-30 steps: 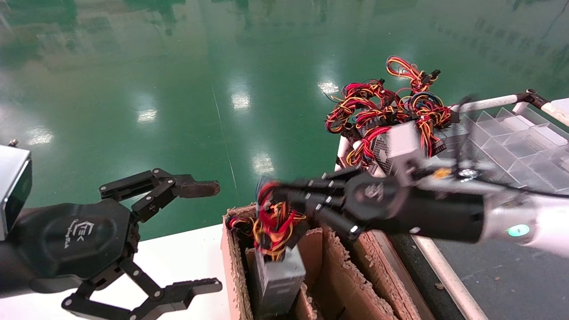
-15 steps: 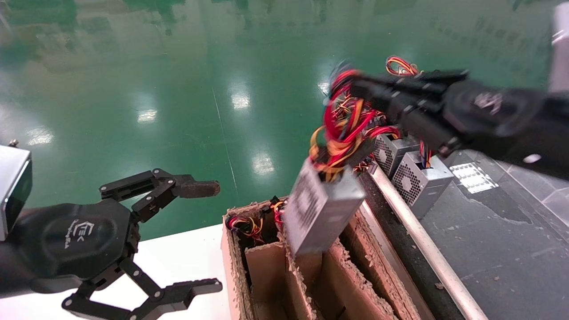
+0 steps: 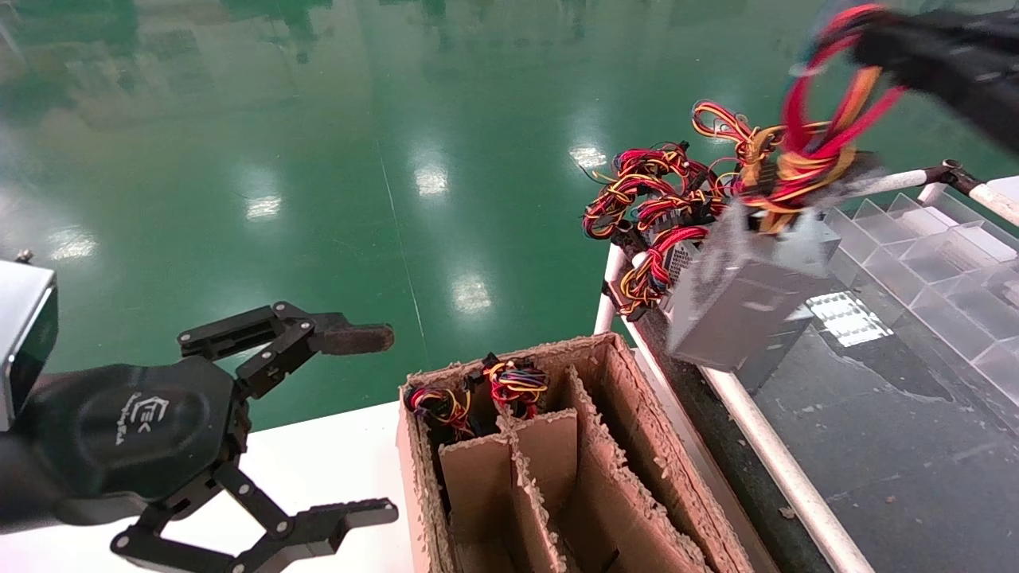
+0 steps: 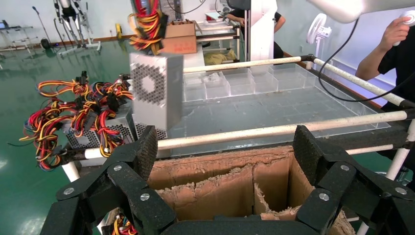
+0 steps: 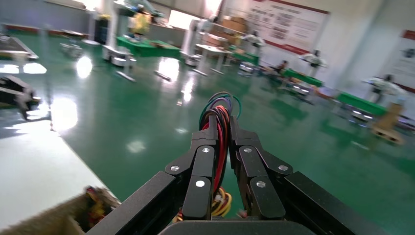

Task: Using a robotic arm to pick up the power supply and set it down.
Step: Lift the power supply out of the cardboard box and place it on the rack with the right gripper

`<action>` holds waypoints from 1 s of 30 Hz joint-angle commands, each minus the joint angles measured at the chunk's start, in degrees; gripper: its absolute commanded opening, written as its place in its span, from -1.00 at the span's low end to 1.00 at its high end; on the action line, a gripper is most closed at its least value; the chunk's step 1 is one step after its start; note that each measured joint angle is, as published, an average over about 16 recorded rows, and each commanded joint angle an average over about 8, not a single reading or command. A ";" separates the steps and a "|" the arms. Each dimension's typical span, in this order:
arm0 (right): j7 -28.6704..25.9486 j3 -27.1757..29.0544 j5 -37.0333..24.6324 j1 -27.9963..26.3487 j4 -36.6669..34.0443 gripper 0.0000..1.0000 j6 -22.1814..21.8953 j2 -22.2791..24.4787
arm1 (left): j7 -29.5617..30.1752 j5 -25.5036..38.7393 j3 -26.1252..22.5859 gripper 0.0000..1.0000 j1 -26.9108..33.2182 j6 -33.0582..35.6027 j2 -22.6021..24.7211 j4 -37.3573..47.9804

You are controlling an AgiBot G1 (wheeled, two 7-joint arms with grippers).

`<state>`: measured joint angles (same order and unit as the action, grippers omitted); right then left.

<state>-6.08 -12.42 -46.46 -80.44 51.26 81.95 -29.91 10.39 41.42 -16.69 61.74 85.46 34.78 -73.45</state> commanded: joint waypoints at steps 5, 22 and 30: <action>1.42 1.75 0.33 0.01 -2.97 -1.00 1.69 5.39 | -0.01 -0.01 -0.02 1.00 0.00 -0.01 -0.01 0.00; 7.89 3.03 -2.81 6.52 -12.78 -1.00 -0.24 13.68 | -0.04 -0.06 -0.08 1.00 0.02 -0.03 -0.03 0.00; 9.74 0.39 -6.71 4.83 -17.10 -1.00 -1.46 9.08 | -0.05 -0.07 -0.11 1.00 0.02 -0.05 -0.04 0.00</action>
<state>3.85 -12.22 -53.57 -76.16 34.02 80.41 -21.01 10.33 41.35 -16.79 61.77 85.41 34.74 -73.45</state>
